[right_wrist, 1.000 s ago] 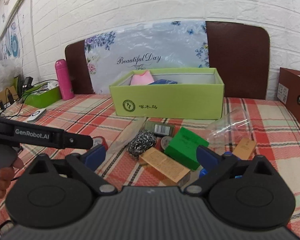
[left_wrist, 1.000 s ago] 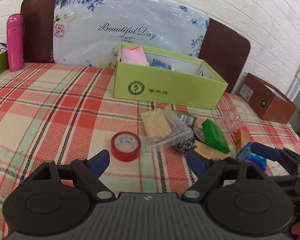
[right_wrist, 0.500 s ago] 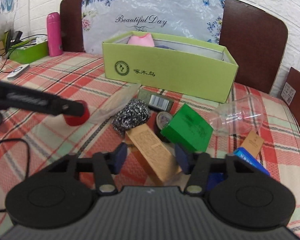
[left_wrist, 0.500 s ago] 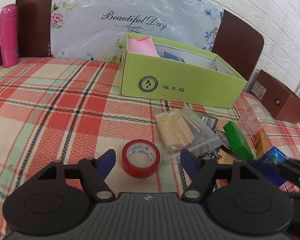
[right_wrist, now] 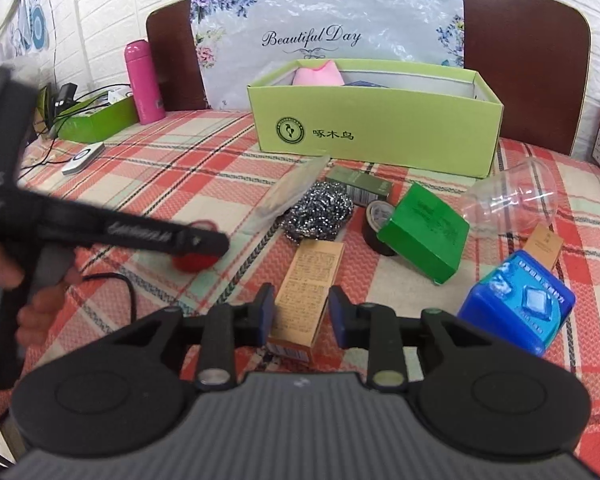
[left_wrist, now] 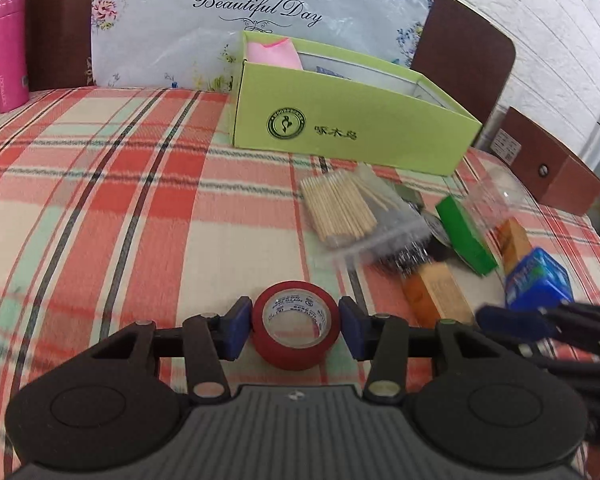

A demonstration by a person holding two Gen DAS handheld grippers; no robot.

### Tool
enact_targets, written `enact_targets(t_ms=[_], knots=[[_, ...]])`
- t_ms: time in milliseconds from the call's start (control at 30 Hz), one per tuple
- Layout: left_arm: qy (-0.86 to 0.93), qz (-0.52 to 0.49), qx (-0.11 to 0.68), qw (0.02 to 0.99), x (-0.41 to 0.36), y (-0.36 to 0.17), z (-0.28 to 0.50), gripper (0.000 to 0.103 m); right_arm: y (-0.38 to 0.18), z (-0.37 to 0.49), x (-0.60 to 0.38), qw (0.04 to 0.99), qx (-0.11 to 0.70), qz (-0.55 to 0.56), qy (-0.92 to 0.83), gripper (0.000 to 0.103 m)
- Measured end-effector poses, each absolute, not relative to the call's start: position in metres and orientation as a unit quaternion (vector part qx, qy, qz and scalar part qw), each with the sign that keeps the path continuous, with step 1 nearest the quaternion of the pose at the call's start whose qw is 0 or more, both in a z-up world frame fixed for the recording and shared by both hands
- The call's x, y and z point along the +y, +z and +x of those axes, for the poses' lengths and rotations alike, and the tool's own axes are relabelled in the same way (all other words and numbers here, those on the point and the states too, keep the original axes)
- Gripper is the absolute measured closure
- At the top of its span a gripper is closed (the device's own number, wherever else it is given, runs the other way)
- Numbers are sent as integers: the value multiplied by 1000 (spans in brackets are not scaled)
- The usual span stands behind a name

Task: Organize objects
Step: 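Withdraw both tools and move right tool toward the tan box, then grasp the red tape roll with left tool while right tool grasps the tan box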

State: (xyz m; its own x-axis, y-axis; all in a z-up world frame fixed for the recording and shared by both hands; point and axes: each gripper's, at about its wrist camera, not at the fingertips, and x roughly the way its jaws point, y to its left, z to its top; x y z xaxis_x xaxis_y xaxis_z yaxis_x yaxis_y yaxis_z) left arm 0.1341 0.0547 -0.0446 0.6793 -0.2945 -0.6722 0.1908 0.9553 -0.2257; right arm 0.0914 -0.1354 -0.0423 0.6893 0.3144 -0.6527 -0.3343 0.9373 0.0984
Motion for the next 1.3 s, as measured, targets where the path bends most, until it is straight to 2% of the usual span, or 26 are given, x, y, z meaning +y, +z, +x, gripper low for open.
enact_targets(t_ms=[33,100,300,633,667,767,833,1300], knots=[[-130,-69,377,914,55,-44,128,53,-43,92,-136,919,352,-13,175,74],[-118,-69,374,917,55,-44,120,45,-43,93,-135,920,352,-12,173,73],[-115,-79,377,916,55,-45,126,45,-47,96,-128,920,357,-17,163,65],[-118,-50,371,920,49,-48,124,47,-57,99,-127,914,373,-8,158,65],[-120,-46,371,920,48,-47,123,53,-57,99,-128,915,372,-6,156,66],[-124,-45,374,918,48,-45,123,53,-58,97,-130,917,367,-3,157,73],[-131,-48,375,916,48,-43,123,53,-56,95,-132,917,366,1,160,73],[-215,-45,274,936,20,35,149,53,6,104,-170,942,292,20,164,73]])
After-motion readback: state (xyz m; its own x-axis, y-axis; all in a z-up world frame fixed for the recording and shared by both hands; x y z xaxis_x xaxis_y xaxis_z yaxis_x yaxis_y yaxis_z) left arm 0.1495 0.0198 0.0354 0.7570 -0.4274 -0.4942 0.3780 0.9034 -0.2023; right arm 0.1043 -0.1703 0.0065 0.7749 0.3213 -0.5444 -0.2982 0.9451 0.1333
